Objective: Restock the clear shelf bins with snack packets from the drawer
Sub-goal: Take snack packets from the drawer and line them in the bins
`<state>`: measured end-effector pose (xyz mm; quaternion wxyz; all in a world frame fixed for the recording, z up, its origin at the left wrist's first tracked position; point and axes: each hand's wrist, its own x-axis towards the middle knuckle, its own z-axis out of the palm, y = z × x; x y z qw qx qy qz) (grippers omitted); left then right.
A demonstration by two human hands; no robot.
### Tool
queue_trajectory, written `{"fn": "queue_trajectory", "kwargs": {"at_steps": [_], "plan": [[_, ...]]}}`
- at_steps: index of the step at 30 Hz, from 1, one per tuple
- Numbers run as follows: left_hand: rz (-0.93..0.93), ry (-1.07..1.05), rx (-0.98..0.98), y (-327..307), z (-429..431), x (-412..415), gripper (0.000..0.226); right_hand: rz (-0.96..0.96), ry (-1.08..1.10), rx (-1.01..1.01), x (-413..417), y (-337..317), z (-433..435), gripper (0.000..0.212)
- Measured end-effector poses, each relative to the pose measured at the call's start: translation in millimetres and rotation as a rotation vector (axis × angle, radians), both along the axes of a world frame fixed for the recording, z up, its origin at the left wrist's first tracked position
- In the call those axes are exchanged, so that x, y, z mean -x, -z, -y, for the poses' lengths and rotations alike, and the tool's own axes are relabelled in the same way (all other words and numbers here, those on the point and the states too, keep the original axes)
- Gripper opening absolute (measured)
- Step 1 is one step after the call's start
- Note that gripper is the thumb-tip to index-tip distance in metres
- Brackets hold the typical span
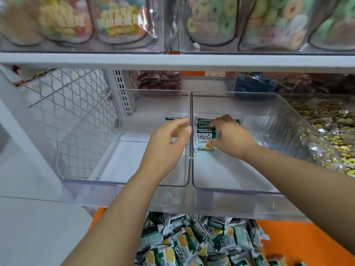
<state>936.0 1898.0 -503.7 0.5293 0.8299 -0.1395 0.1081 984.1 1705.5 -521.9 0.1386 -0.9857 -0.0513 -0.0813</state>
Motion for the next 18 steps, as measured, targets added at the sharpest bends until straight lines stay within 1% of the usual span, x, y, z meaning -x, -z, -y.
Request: {"fn": "queue_trajectory", "kwargs": {"at_steps": [3,7,9,11,13,15,18], "plan": [[0.139,-0.064,-0.072,-2,-5,23,0.023,0.105,-0.075,-0.040,38,-18,-4,0.028],[0.356,-0.129,-0.165,11,-24,62,0.022,0.302,-0.255,-0.111,107,-26,-12,0.010],[0.411,-0.105,-0.255,25,-36,84,0.025,0.381,-0.319,-0.136,140,-23,-18,0.007],[0.414,-0.037,-0.371,40,-48,105,0.026,0.389,-0.399,-0.124,166,-11,-25,0.011],[0.378,0.043,-0.485,56,-58,121,0.025,0.320,-0.499,-0.118,185,9,-31,0.018],[0.304,0.108,-0.598,75,-67,129,0.025,0.194,-0.551,-0.102,194,36,-35,0.021],[0.126,0.179,-0.776,101,-78,130,0.023,-0.063,-0.498,-0.001,193,82,-41,0.024]]}}
